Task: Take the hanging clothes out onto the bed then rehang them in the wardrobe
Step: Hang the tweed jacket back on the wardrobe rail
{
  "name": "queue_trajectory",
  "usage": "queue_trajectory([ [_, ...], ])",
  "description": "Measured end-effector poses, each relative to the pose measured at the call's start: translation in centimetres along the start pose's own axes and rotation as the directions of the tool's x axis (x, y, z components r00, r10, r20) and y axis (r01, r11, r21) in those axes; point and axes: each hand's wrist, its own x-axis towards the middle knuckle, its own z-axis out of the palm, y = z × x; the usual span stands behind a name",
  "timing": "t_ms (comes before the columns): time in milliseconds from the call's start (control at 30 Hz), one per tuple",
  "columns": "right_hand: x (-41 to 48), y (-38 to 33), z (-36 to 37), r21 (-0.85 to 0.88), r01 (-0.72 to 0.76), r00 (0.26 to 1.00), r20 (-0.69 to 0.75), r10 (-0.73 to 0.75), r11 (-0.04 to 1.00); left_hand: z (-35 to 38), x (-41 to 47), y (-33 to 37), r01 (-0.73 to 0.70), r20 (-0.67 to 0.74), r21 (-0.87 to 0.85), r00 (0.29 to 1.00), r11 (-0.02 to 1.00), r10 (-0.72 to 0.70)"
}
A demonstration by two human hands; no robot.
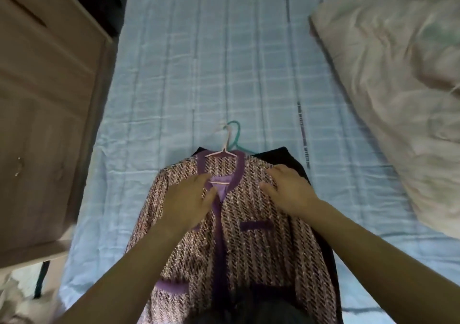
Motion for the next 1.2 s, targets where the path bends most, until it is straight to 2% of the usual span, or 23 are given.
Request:
queue_trajectory([
  [100,4.8,1.0,1.6,-0.03,-0.047,0.997,0.06,0.049,0.998,1.7,4.2,-2.3,0.044,0.072,0.011,0.996,0.999,-0.044],
  [300,12.0,1.9,5.6,-0.059,-0.12,0.977,0.171,0.128,0.991,6.3,11.3,-8.5,0.134,0.121,-0.006,0.984,0.991,-0.132],
  [367,13.6,2.2,6.8,-0.124,-0.119,0.966,0.214,0.144,0.985,7.4,13.1,-10.3,0.208,0.184,-0.032,0.963,0.978,-0.199],
  [433,14.8,2.3,7.7,-0.164,-0.137,0.967,0.191,0.168,0.977,8.5,14.5,-11.8,0.26,0.271,0.001,0.93,0.966,-0.25],
  [567,16.0,2.3,8.5,0.051,-0.106,0.988,0.122,0.099,0.993,10.0,16.1,-13.6,0.243,0.372,-0.045,0.904,0.969,-0.21],
  [733,15.0,1.5,8.2,0.15,-0.079,0.997,0.007,0.079,0.986,9.2,15.7,-14.1,0.175,0.322,-0.102,0.937,0.979,-0.134],
  [833,13.6,0.4,7.4,0.224,-0.066,0.998,0.001,0.068,0.972,7.7,13.5,-14.2,0.144,0.264,-0.16,0.959,0.977,-0.098],
  [900,12.4,-0.3,6.8,0.273,-0.048,0.999,-0.007,0.052,0.961,6.5,11.5,-14.3,0.125,0.187,-0.206,0.978,0.97,-0.086],
  [1000,9.7,-0.9,5.6,0.235,0.019,0.998,-0.068,-0.003,0.972,4.6,7.9,-13.3,0.082,0.028,-0.293,0.997,0.953,-0.078],
  [1133,5.1,-1.4,3.7,0.129,0.103,0.984,-0.16,-0.082,0.986,2.1,3.5,-11.0,0.002,-0.146,-0.387,0.987,0.922,-0.063],
  [1200,2.5,-1.8,3.0,0.137,0.168,0.974,-0.175,-0.143,0.976,0.2,1.4,-9.6,-0.042,-0.244,-0.383,0.968,0.923,-0.058],
])
